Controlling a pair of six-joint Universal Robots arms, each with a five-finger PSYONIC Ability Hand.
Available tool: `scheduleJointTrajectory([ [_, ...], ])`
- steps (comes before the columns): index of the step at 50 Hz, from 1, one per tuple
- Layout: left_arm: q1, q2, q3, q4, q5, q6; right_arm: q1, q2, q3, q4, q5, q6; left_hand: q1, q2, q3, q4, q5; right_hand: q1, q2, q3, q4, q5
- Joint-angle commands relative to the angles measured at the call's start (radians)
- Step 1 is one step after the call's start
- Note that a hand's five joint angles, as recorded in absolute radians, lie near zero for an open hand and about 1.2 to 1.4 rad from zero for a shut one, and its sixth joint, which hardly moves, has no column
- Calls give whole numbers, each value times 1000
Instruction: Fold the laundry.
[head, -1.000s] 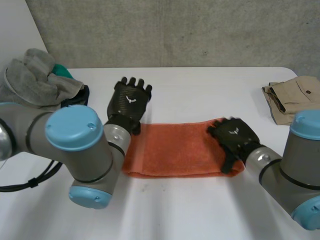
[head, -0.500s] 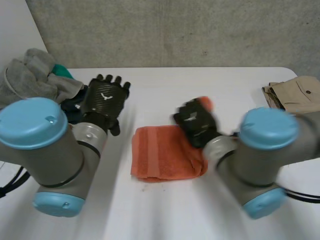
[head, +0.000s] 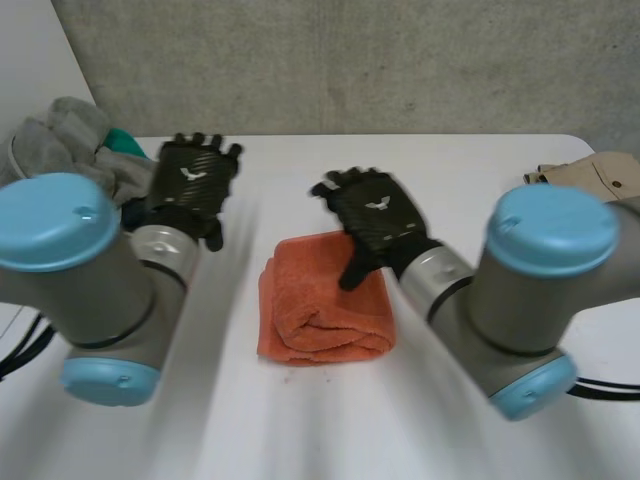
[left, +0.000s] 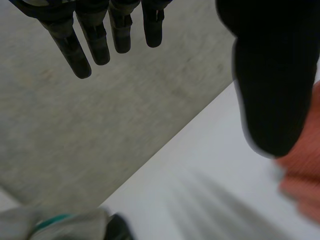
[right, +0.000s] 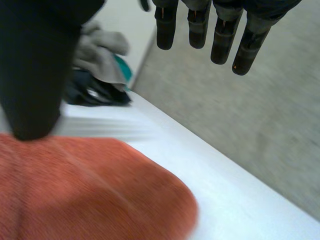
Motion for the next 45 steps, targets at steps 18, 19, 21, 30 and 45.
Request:
scheduleJointTrajectory([
  [18, -157, -331, 228, -268, -115, -37, -54, 240, -200, 301, 67, 87, 51, 34, 25, 35, 19, -38, -48, -38, -64, -67],
  [19, -154, -331, 223, -277, -123, -20, -50, 256, -213, 309, 67, 85, 51, 34, 25, 35, 19, -38, -48, -38, -64, -67],
  [21, -146, -332, 217, -293, -134, 11, -46, 285, -236, 323, 70, 82, 51, 34, 25, 35, 19, -38, -48, -38, -64, -67],
  [30, -154, -314, 196, -306, -134, 63, -40, 323, -283, 347, 115, -24, 46, 28, 19, 29, 13, -38, -48, -38, -64, -67],
  [45, -94, -69, 234, -294, 146, 54, -26, -22, 132, 68, 104, -94, 43, 25, 16, 26, 10, -38, -48, -38, -64, -67],
])
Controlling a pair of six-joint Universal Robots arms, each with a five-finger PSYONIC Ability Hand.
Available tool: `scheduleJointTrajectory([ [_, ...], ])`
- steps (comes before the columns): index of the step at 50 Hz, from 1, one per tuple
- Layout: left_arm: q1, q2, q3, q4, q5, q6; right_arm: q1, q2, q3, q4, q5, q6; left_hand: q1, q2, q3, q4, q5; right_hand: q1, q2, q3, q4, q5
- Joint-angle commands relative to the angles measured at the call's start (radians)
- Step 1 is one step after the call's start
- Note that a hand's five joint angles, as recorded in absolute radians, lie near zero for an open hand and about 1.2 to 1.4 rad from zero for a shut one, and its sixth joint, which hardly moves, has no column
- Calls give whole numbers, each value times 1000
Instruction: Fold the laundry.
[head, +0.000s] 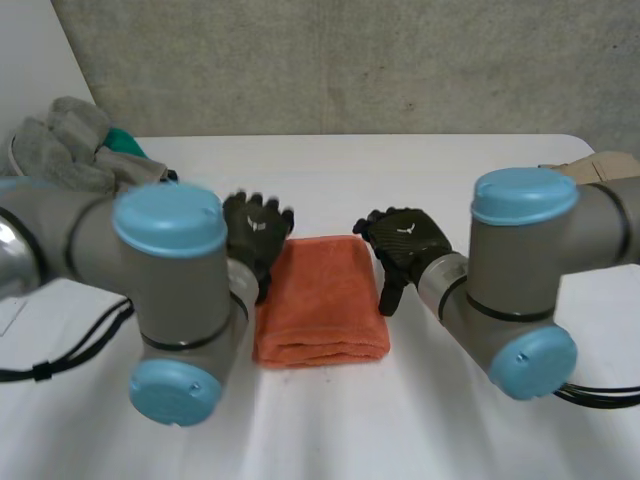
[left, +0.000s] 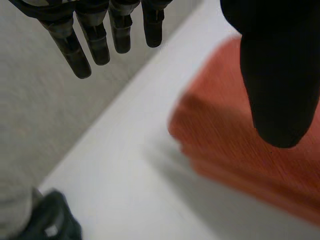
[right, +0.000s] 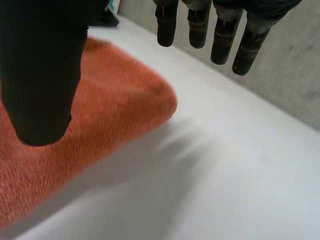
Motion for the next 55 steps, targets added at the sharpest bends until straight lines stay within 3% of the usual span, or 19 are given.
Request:
scheduleJointTrajectory([
  [1, 63, 137, 0, -5, 285, -7, 22, -157, 317, -245, -9, -60, 39, 25, 16, 26, 10, -7, -44, -38, -64, -63],
  [6, 118, 183, -23, -75, 595, -36, 129, -128, 473, -454, -3, -144, 39, 25, 16, 26, 10, -7, -44, -38, -64, -63],
  [10, 156, 191, -22, -141, 723, -68, 170, -47, 470, -548, 11, -160, 42, 28, 19, 29, 13, -7, -44, -38, -64, -63],
  [17, 169, 189, -20, -151, 729, -105, 178, 56, 381, -585, 26, -168, 45, 31, 22, 32, 16, -7, -44, -38, -64, -63],
  [26, 167, 188, -25, -151, 728, -108, 177, 129, 271, -576, 30, -200, 45, 31, 22, 32, 16, 476, 439, 444, 419, 420],
  [34, 169, 188, -23, -149, 728, -108, 177, 149, 213, -574, 21, -206, 48, 34, 25, 35, 19, 541, 503, 509, 483, 485],
  [36, 169, 189, -23, -149, 728, -109, 177, 160, 196, -574, 18, -207, 48, 34, 25, 35, 19, 637, 600, 606, 580, 581],
  [40, 169, 189, -23, -151, 726, -109, 175, 183, 156, -571, 21, -204, 48, 34, 25, 35, 19, 1136, 1098, 1104, 1078, 1080],
  [44, 170, 189, -23, -151, 720, -109, 134, 165, 148, -565, 29, -200, 48, 34, 25, 35, 19, 1215, 1178, 1183, 1158, 1159],
  [55, 198, 197, -19, -149, 700, -113, -156, 54, 144, -523, -29, -260, 45, 31, 22, 32, 16, 1215, 1178, 1183, 1158, 1159],
])
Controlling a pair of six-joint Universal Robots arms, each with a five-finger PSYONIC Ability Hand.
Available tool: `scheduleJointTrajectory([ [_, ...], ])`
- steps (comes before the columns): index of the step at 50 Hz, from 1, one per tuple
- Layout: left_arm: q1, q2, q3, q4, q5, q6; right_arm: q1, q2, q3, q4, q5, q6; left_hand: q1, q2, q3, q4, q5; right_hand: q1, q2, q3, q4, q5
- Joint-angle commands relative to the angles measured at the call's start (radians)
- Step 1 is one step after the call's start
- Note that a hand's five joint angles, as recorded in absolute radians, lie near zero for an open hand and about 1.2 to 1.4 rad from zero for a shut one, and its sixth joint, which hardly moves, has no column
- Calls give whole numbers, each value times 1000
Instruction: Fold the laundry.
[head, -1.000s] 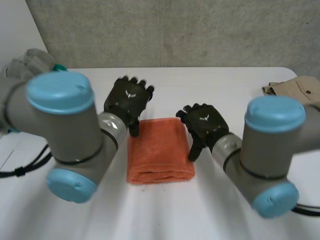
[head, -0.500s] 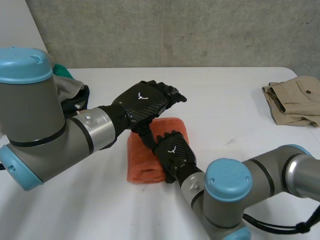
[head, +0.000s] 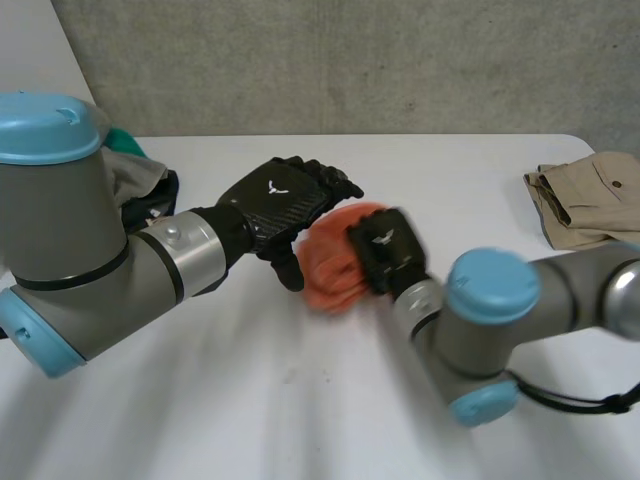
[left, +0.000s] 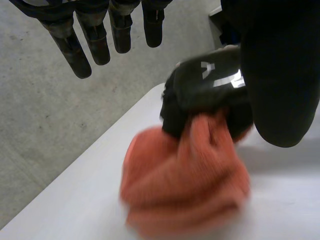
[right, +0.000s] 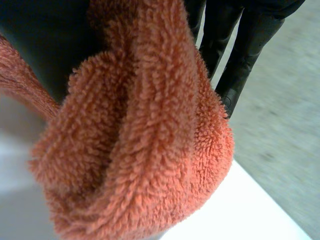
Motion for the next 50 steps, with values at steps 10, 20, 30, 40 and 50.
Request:
scheduleJointTrajectory([
  [10, 11, 55, -6, 37, -8, -26, -413, -43, -244, -146, -271, 5, 36, 21, 14, 22, 7, 439, 222, 263, 216, 349],
  [20, 18, 81, -13, 40, -5, -63, -671, 54, -445, -301, -309, 260, 36, 21, 14, 22, 7, 439, 222, 263, 216, 349],
  [30, 15, 80, -15, 40, -7, -55, -869, 383, -633, -345, -588, 315, 42, 27, 19, 28, 13, 439, 222, 263, 216, 349],
  [40, 12, 72, -15, 40, -11, -51, -967, 543, -638, -396, -702, 317, 48, 33, 25, 34, 19, 439, 222, 263, 216, 349],
  [50, -14, 84, -30, 39, -17, -52, -1056, 362, -437, -394, -763, 303, 48, 33, 25, 34, 19, -567, -783, -742, -789, -657],
])
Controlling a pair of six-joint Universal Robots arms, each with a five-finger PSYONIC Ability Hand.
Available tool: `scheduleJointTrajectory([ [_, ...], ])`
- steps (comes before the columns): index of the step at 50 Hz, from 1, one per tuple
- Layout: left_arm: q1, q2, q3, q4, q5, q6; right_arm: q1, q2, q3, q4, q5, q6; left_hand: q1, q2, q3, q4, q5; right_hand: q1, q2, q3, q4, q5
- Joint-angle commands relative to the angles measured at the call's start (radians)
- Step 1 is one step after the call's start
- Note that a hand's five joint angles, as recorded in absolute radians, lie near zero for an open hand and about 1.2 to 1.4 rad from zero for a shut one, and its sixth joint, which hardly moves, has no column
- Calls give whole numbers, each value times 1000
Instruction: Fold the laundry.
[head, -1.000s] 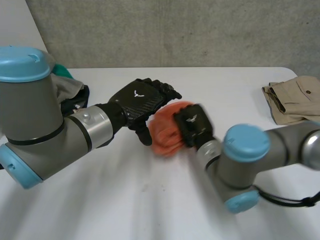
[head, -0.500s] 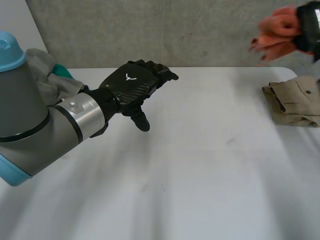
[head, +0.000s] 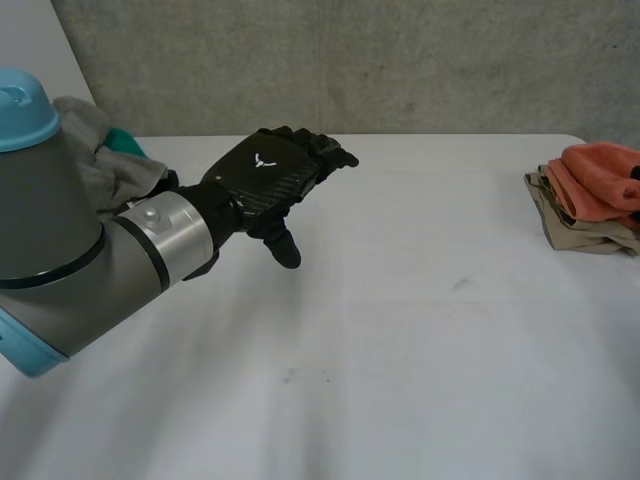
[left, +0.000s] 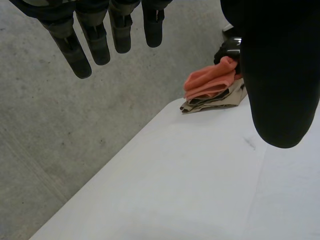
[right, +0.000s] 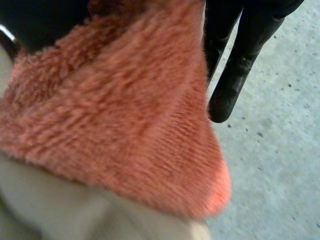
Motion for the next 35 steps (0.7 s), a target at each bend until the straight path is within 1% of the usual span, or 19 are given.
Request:
scheduleJointTrajectory([
  [1, -28, 11, -11, -1, -3, 0, -50, -159, 158, 9, -23, -9, 48, 33, 25, 34, 19, -610, -723, -725, -748, -721],
  [2, -34, 13, -12, -1, -3, 0, -65, -203, 198, 25, -15, -10, 48, 33, 25, 34, 19, -744, -857, -860, -882, -855],
  [5, -48, 17, -17, -1, -3, 0, -94, -270, 249, 87, -3, -15, 48, 33, 25, 34, 19, -744, -857, -860, -882, -855],
  [9, -50, 31, -29, -1, -3, 0, -136, -372, 283, 287, 11, -50, 48, 33, 25, 34, 19, -744, -857, -860, -882, -855],
  [10, -50, 40, -35, -1, -3, 0, -157, -403, 281, 387, 25, -92, 48, 33, 25, 34, 19, -744, -857, -860, -882, -855],
  [12, -50, 48, -40, -1, -2, 0, -177, -426, 272, 504, 66, -160, 45, 30, 22, 31, 16, -744, -857, -860, -882, -855],
  [13, -50, 49, -41, -1, -2, -1, -188, -438, 260, 579, 115, -214, 45, 30, 22, 31, 16, -744, -857, -860, -882, -855],
  [14, -48, 54, -44, -1, -2, -3, -202, -457, 231, 706, 226, -316, 45, 30, 22, 31, 16, -744, -857, -860, -882, -855],
  [16, -48, 57, -46, -1, -2, -3, -211, -483, 202, 807, 342, -416, 45, 30, 22, 31, 16, -744, -857, -860, -882, -855],
  [17, -48, 59, -46, -1, -2, -3, -208, -509, 165, 900, 461, -524, 45, 30, 22, 31, 16, -744, -857, -860, -882, -855],
  [19, -45, 66, -44, 1, -2, -3, -203, -523, 128, 937, 567, -606, 42, 27, 19, 28, 13, -744, -857, -860, -882, -855],
  [21, -41, 78, -37, 6, -3, -7, -187, -535, 104, 899, 673, -659, 39, 24, 16, 25, 10, -744, -857, -860, -882, -855],
  [24, -34, 88, -32, 22, -15, -10, -130, -570, 114, 800, 686, -607, 39, 24, 16, 25, 10, -744, -857, -860, -882, -855],
  [25, -24, 95, -32, 42, -38, -10, -80, -624, 144, 725, 684, -543, 42, 27, 19, 28, 13, -744, -857, -860, -882, -855],
  [28, -1, 109, -31, 87, -112, -10, -9, -742, 240, 602, 677, -428, 60, 45, 37, 46, 30, -744, -857, -860, -882, -855],
  [29, 22, 118, -31, 125, -174, -9, 36, -817, 322, 513, 652, -348, 103, 88, 81, 90, 74, -744, -857, -860, -882, -855],
  [31, 50, 124, -31, 166, -257, -7, 79, -882, 414, 416, 608, -276, 121, 106, 99, 108, 92, -744, -857, -860, -882, -855],
  [32, 80, 124, -29, 211, -340, -4, 132, -952, 521, 311, 539, -213, 116, 101, 93, 102, 86, -744, -857, -860, -882, -855],
  [35, 140, 117, -28, 281, -443, 3, 207, -1026, 666, 183, 445, -150, 110, 95, 87, 96, 80, -744, -857, -860, -882, -855],
])
